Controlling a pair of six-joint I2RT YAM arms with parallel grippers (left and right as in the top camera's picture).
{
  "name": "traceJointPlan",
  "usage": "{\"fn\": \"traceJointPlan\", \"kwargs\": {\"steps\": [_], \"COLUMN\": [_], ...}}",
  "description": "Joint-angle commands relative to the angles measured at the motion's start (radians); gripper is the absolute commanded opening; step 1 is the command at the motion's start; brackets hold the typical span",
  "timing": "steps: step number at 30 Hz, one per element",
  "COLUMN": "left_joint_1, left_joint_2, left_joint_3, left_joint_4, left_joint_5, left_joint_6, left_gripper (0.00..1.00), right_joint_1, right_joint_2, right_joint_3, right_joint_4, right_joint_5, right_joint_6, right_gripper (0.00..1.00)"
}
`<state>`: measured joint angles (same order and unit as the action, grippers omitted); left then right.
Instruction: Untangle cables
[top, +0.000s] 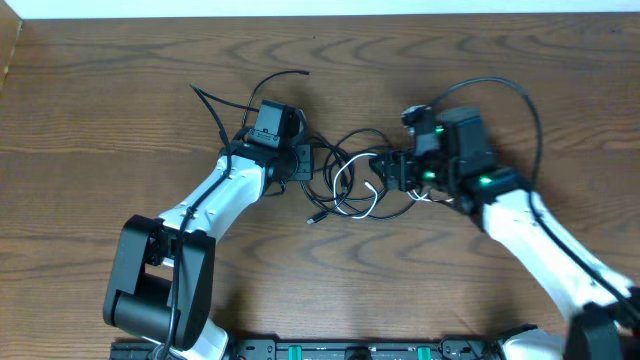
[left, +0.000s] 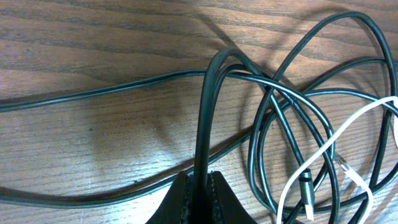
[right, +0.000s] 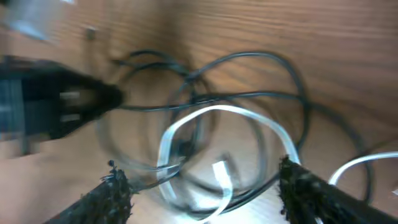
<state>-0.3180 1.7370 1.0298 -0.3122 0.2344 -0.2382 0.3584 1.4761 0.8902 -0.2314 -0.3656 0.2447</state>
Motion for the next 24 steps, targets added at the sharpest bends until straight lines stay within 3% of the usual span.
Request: {"fn": "traceJointPlan", "kwargs": {"steps": [1,6,9,13,17,19,21,24], "left_joint_1": [-0.002,-0.002,-0.002,-0.002,-0.002,-0.002,-0.002,-0.002], "left_joint_2": [-0.009,-0.009,-0.009,-0.009,-0.009,-0.009,-0.009,-0.009], "left_joint_3": [0.008,0.008,0.008,0.008,0.008,0.008,0.008,0.008], "left_joint_4": [-0.019,-0.039,-0.039,-0.039,-0.039,-0.038,-0.038,-0.039], "left_joint_5": [0.009,0.009,0.009,0.009,0.009,0.009,0.009,0.009], "left_joint_6": [0.013,0.013,0.013,0.013,0.013,0.013,0.013,0.013], "left_gripper": [0.08,0.08,0.08,0.08,0.08,0.08,0.08,0.08], "right_joint_1": [0.029,0.027,0.027,0.027,0.027,0.027,0.035,0.067], "right_joint_2": [0.084,0.049,-0.030,-0.179,-0.317,-0.357,-0.348,-0.303], "right_joint_3": [0.010,0.021,0.040,0.068,0.067,0.063,0.048,0.006], "right_joint_4": [0.019,-0.006,-0.028,-0.154,-0.370,-0.522,-0.571,-0.547], "right_joint_5": [0.330,0.340,0.314,0.321,0.401,0.419,0.414,0.410], "right_joint_6": [-0.023,0.060,0.095,0.199,0.356,0.407,0.413,0.412], "right_gripper": [0.66,0.73,0.91,0.95,0.89,0.77,0.73,0.76]}}
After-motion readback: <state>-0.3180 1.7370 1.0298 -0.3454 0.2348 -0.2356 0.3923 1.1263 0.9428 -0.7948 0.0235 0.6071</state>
